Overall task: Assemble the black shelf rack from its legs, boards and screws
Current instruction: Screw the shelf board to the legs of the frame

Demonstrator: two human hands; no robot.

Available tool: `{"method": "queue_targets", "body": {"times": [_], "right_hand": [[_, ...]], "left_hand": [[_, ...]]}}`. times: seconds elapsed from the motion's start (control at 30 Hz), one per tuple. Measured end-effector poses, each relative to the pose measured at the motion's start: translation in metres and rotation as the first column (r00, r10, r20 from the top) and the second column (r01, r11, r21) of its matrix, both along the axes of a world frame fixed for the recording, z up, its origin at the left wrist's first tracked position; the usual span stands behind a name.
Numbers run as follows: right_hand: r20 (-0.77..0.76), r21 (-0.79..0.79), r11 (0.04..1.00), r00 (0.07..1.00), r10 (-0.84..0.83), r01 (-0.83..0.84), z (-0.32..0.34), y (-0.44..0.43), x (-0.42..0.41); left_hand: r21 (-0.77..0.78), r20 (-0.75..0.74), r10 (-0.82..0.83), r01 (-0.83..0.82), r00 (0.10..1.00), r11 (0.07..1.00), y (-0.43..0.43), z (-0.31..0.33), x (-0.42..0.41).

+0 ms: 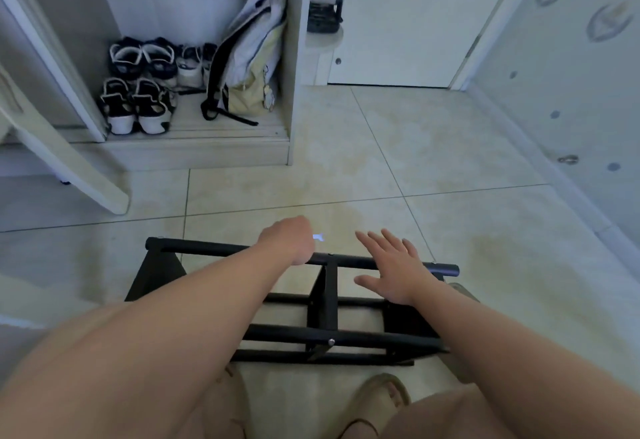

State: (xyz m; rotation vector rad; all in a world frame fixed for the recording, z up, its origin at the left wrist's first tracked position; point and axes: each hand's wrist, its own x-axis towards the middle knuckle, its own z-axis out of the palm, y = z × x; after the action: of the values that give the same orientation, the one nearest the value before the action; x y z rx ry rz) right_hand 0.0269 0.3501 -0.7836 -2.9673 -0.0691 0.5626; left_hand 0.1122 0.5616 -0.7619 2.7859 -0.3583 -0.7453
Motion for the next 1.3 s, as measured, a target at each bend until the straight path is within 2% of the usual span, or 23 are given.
{"method": "queue_targets", "body": {"times": [0.1,0.27,0.37,0.43,0.47,0.53,0.63,0.73,0.8,0.87,0.93,1.03,1.17,1.3], "right_hand": [[-0.045,-0.028,0.999,0.999,-0.019,0.017,-0.01,-0.007,0.013],[-0.158,-0.022,0.997,0.985,-0.072,0.069,-0.038,-0.013,0.036],[-0.209,-0.04,0.998,0.976,-0.059,0.052,-0.048,-0.013,0.047],[-0.229,-0.058,0.998,0.973,-0.032,0.019,-0.049,-0.013,0.055],[-0.226,-0.067,0.998,0.974,-0.024,0.009,-0.049,-0.013,0.06],[-0.166,-0.066,0.998,0.986,-0.034,0.024,-0.047,-0.012,0.067],[0.048,-0.055,0.998,0.999,-0.019,0.022,-0.048,-0.009,0.076],[0.236,-0.048,0.999,0.972,-0.01,0.022,-0.048,-0.009,0.081],[0.299,-0.025,1.0,0.954,-0.008,0.016,-0.048,-0.008,0.082],[0.318,0.032,0.999,0.948,-0.023,0.014,-0.049,-0.005,0.083],[0.281,0.076,0.997,0.959,-0.034,0.013,-0.052,0.0,0.081],[0.145,0.104,0.995,0.989,-0.014,-0.001,-0.059,0.009,0.076],[-0.091,0.107,0.994,0.996,0.015,-0.005,-0.076,0.021,0.067],[-0.26,0.072,0.997,0.965,0.023,-0.004,-0.108,0.033,0.049]], "left_hand": [[0.001,-0.014,0.024,-0.024,1.0,1.0,0.003,-0.018,0.023],[0.043,-0.177,-0.012,0.02,0.984,0.999,0.0,-0.044,0.057],[0.087,-0.358,-0.054,0.09,0.932,0.992,-0.002,-0.047,0.064],[0.084,-0.512,-0.007,0.059,0.859,0.995,-0.003,-0.056,0.066],[0.064,-0.536,0.005,0.034,0.844,0.997,-0.003,-0.059,0.067],[0.057,-0.505,0.02,0.01,0.863,0.998,-0.004,-0.058,0.073],[0.052,-0.409,0.004,0.019,0.913,0.998,-0.003,-0.051,0.084],[0.018,-0.205,0.03,-0.027,0.978,0.999,-0.001,-0.044,0.091],[-0.013,-0.049,0.108,-0.109,0.993,0.994,0.002,-0.04,0.09],[-0.038,0.023,0.154,-0.153,0.988,0.987,0.007,-0.04,0.087],[-0.039,0.052,0.167,-0.165,0.985,0.985,0.013,-0.047,0.082],[-0.033,0.045,0.165,-0.164,0.985,0.986,0.022,-0.062,0.068],[0.005,-0.035,0.15,-0.15,0.988,0.989,0.035,-0.097,0.044],[0.042,-0.158,0.189,-0.185,0.969,0.982,0.043,-0.142,0.018]]}}
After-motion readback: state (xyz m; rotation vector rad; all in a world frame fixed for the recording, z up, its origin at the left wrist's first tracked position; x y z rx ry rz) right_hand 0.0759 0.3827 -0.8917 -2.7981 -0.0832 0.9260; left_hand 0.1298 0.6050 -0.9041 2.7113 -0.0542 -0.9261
